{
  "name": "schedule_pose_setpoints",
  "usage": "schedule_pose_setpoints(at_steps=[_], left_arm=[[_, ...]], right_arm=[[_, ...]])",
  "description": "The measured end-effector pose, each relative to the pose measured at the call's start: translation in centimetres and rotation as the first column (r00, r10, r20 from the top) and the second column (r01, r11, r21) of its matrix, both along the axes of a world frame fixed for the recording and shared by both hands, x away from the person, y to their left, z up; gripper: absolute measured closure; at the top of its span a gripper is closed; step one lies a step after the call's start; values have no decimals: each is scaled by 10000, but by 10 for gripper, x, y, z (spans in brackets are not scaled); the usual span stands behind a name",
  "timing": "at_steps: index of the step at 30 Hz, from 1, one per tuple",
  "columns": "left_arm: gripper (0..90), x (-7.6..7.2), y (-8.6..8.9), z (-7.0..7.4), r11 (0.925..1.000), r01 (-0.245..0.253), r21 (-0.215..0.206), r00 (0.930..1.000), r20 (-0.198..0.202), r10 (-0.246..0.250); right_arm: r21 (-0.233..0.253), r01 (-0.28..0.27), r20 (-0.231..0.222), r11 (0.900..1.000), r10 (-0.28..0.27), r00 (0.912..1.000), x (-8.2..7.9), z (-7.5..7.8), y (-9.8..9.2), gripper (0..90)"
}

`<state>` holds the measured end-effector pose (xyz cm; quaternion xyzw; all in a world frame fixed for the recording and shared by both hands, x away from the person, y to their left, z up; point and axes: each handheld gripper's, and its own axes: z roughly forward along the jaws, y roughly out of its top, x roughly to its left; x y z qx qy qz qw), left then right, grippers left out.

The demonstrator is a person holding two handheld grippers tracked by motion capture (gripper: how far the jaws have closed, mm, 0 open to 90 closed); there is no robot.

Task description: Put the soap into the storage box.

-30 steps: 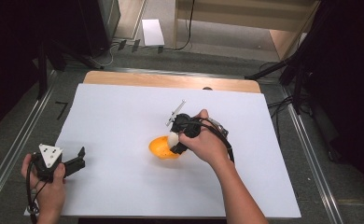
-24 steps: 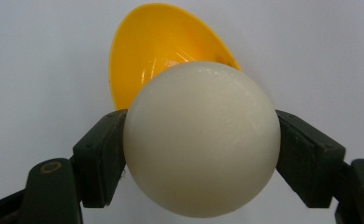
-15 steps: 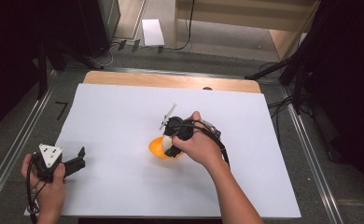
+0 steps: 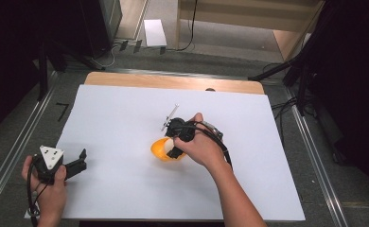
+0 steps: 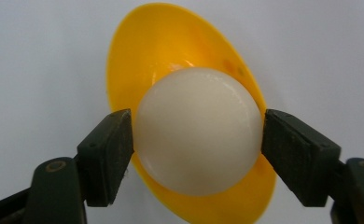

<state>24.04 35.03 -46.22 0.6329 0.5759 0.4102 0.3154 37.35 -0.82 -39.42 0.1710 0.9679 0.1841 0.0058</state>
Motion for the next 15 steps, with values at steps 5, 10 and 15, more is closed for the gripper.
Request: schedule_pose_setpoints(at_steps=[5, 10, 15], left_arm=[[68, 0, 0, 0, 10000, 3, 15, 10000, -7, -3], [67, 0, 0, 0, 10000, -1, 8, 10000, -20, 1], [68, 0, 0, 0, 10000, -6, 2, 10000, -36, 6]], right_arm=[[77, -108, -239, 9999, 110, 9997, 1, -2, -2, 271], [223, 82, -28, 9997, -81, 10000, -1, 3, -6, 259], [559, 444, 215, 9974, -456, 9987, -1, 7, -17, 151]])
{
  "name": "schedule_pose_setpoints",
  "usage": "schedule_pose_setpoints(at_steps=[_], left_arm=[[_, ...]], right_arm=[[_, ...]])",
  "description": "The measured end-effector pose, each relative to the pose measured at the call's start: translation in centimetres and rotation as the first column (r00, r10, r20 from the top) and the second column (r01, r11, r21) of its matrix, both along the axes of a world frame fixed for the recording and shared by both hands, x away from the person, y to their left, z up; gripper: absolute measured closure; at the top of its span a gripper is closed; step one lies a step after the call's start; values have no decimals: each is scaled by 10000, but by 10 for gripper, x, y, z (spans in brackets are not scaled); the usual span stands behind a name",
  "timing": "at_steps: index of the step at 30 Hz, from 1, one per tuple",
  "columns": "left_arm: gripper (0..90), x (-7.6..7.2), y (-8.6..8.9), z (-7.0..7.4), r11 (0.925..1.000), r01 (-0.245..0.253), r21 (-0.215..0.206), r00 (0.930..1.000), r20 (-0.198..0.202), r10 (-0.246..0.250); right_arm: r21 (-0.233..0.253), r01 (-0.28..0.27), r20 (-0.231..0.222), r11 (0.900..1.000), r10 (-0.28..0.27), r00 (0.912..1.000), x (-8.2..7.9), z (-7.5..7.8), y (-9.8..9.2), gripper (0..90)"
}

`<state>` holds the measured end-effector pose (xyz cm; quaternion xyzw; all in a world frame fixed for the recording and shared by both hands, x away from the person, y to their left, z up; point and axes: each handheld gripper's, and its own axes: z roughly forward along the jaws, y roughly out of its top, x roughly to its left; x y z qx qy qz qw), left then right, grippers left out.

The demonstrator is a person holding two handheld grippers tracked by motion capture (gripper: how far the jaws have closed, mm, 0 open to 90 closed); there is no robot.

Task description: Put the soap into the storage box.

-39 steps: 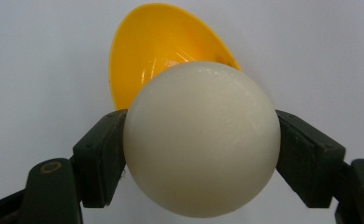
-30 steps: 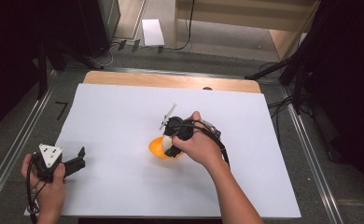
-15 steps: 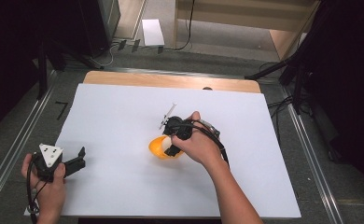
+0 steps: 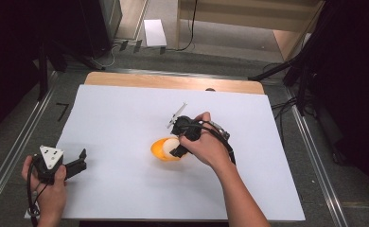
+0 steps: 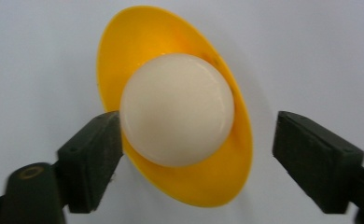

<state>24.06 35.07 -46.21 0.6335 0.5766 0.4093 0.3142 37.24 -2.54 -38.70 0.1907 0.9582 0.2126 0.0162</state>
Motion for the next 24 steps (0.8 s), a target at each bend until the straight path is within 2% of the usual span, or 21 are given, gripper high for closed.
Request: schedule_pose_setpoints(at_steps=[1, 2, 4, 6, 9, 13, 17, 20, 22, 24], left_arm=[[67, 0, 0, 0, 10000, 4, -4, 10000, 0, -4], [68, 0, 0, 0, 10000, 3, 0, 10000, 2, -3], [67, 0, 0, 0, 10000, -4, 34, 10000, -19, 5], [67, 0, -1, 0, 10000, -6, 58, 10000, -8, 6], [68, 0, 0, 0, 10000, -13, 24, 10000, 27, 13], [67, 0, 0, 0, 10000, -4, -10, 10000, 56, 4], [68, 0, 1, 0, 10000, 7, -60, 10000, 44, -7], [67, 0, 1, 0, 10000, 11, -40, 10000, 56, -11], [67, 0, 0, 0, 10000, -7, -22, 10000, 35, 7], [67, 0, 0, 0, 10000, -7, -33, 10000, 45, 7]], right_arm=[[285, 251, 158, 9993, -256, 9995, 0, 1, -5, 96], [370, 478, 220, 9982, -487, 9986, -1, 2, -8, 32], [428, 588, 350, 9974, -603, 9976, 0, 2, -11, 0], [553, 849, 588, 9949, -881, 9944, 0, 2, -16, 0], [697, 1165, 654, 9907, -1211, 9905, 1, 2, -27, 0], [868, 1377, 661, 9867, -1437, 9874, 1, 1, -35, 0], [850, 1859, 613, 9789, -1914, 9796, 2, -7, -51, 0], [875, 1965, 624, 9766, -2022, 9774, 2, -8, -57, 0], [1078, 2175, 533, 9701, -2241, 9731, 1, -10, -64, 0], [1085, 2307, 516, 9670, -2372, 9701, 1, -13, -70, 0]])
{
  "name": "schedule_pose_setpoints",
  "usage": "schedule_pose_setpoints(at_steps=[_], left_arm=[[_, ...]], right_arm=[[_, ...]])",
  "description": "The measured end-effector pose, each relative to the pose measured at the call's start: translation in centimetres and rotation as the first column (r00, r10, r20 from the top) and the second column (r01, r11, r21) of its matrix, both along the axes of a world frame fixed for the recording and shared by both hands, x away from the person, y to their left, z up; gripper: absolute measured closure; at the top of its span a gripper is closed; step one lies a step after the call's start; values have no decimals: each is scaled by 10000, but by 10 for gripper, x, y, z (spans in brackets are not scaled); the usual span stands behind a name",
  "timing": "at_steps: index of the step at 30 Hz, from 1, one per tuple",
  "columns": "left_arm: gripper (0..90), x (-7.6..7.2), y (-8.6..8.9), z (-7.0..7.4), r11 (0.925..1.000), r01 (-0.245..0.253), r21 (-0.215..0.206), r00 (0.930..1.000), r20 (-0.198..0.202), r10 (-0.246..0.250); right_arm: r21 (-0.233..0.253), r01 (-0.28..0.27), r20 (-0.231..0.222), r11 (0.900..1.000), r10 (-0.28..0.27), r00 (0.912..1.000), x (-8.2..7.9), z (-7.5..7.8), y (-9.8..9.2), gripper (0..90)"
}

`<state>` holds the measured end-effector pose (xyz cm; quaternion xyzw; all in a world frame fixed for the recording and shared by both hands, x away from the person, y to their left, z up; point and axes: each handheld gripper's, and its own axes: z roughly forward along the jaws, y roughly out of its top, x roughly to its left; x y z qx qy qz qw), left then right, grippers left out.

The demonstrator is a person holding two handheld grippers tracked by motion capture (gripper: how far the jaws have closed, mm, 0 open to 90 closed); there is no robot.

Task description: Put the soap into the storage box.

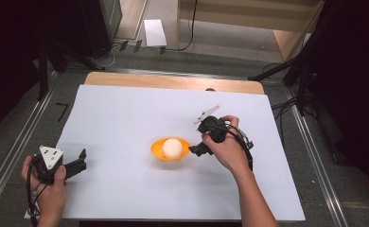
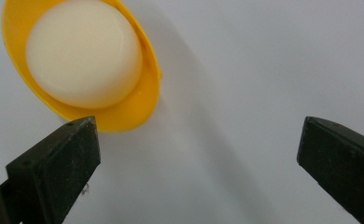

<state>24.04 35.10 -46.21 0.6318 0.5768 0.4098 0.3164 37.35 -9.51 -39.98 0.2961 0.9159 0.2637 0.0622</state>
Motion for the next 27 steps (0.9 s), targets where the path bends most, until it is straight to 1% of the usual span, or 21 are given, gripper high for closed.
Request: schedule_pose_setpoints(at_steps=[2, 4, 6, 8, 10, 13, 14, 15, 16, 19, 20, 21, 23, 24, 25, 27], left_arm=[[67, 0, 0, 0, 10000, -15, 14, 10000, -10, 15], [67, 0, 0, 0, 10000, 0, 34, 10000, -4, 0], [68, 0, -1, 0, 10000, -10, 32, 10000, 13, 10], [67, 0, 0, 0, 10000, 1, 23, 10000, 30, -2], [68, 0, 0, 0, 10000, -1, 16, 10000, 33, 0], [67, 0, 0, 0, 10000, 15, 28, 10000, 34, -15], [67, 0, 0, 0, 10000, 15, 29, 10000, 35, -15], [68, 0, 0, 0, 10000, 13, 34, 10000, 33, -13], [68, 0, 0, 0, 10000, 13, 38, 10000, 38, -13], [68, -1, -1, 0, 10000, 11, 52, 10000, 56, -12], [68, -1, -1, 0, 10000, 12, 52, 10000, 44, -12], [68, -1, -1, 0, 10000, 9, 56, 10000, 44, -9], [67, -1, -1, 0, 10000, 10, 55, 10000, 53, -10], [68, -1, -1, 0, 10000, 6, 57, 10000, 52, -6], [68, -1, -1, 0, 10000, 1, 45, 10000, 58, -1], [67, -1, -1, 0, 10000, 0, 75, 10000, 42, 0]], right_arm=[[19, 223, -26, 9997, -223, 9997, -1, -4, -8, 0], [48, 309, 31, 9995, -309, 9995, -2, -5, -11, 0], [239, 449, 35, 9987, -450, 9990, -3, -8, -18, 0], [341, 678, 68, 9971, -681, 9977, -4, -11, -26, 0], [549, 913, 55, 9943, -917, 9958, -5, -14, -34, 0], [831, 1274, 136, 9884, -1289, 9916, -8, -17, -47, 0], [922, 1413, 225, 9857, -1439, 9893, -10, -19, -56, 0], [999, 1543, 220, 9830, -1572, 9873, -11, -20, -60, 0], [999, 1543, 220, 9830, -1572, 9873, -11, -20, -60, 0], [1086, 1847, 164, 9768, -1875, 9821, -15, -25, -71, 0], [1189, 2040, 202, 9717, -2077, 9780, -17, -29, -79, 0], [1189, 2040, 202, 9717, -2077, 9780, -17, -29, -79, 0], [1283, 2248, 129, 9659, -2283, 9735, -20, -33, -86, 0], [1315, 2353, 169, 9630, -2395, 9708, -22, -34, -90, 0], [1427, 2431, 256, 9594, -2491, 9681, -23, -35, -94, 0], [1623, 2635, 170, 9509, -2697, 9628, -27, -37, -103, 0]])
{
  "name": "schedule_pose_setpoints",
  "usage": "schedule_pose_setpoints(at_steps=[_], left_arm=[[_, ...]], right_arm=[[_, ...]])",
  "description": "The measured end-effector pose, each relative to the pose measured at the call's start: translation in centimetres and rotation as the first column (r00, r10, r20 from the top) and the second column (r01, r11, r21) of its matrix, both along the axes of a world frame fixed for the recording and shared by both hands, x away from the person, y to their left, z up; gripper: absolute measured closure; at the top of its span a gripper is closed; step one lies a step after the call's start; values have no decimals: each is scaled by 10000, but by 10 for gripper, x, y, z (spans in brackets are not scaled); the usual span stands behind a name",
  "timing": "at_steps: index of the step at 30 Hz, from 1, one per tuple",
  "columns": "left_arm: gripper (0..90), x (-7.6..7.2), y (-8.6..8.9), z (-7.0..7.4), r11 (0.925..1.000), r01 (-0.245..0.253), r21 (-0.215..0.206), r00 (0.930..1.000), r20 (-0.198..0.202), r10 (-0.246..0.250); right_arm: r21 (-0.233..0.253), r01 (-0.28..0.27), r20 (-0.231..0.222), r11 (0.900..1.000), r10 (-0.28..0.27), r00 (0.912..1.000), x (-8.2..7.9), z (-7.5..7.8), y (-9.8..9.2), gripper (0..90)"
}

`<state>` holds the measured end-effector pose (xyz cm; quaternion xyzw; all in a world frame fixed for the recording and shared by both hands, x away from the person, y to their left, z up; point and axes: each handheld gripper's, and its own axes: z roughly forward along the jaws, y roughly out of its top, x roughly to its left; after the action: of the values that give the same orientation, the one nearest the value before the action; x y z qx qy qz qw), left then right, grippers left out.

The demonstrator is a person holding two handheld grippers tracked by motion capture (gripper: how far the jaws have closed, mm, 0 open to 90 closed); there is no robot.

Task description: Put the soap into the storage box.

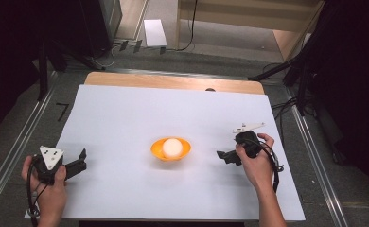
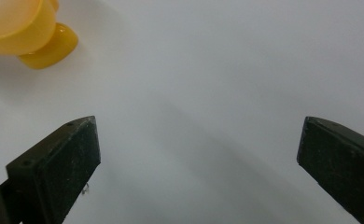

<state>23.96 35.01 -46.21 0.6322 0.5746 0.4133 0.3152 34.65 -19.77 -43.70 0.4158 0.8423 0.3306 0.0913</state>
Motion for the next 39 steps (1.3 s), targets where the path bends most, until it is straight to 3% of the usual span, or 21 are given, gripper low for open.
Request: schedule_pose_setpoints(at_steps=[7, 16, 23, 28, 34, 39], left_arm=[[68, 0, 0, 0, 10000, 4, 22, 10000, 36, -4], [67, 0, -1, 0, 9999, -5, 113, 10000, -12, 5], [67, 0, -1, 0, 9999, -9, 129, 10000, 21, 9], [68, 0, -1, 0, 9999, -13, 106, 10000, 51, 13], [68, 0, -1, 0, 10000, -33, 62, 9999, 95, 32], [68, -1, -1, 0, 10000, -25, 39, 9999, 107, 24]], right_arm=[[417, 667, 379, 9969, -682, 9969, -14, -11, -26, 0], [1046, 1388, 680, 9848, -1464, 9869, -33, -24, -58, 0], [1724, 2034, 1031, 9638, -2230, 9693, -53, -33, -90, 0], [1820, 2182, 1200, 9588, -2419, 9629, -63, -35, -103, 0], [2137, 2523, 1606, 9437, -2887, 9438, -81, -37, -123, 0], [2194, 2705, 1598, 9374, -3081, 9378, -90, -40, -132, 0]])
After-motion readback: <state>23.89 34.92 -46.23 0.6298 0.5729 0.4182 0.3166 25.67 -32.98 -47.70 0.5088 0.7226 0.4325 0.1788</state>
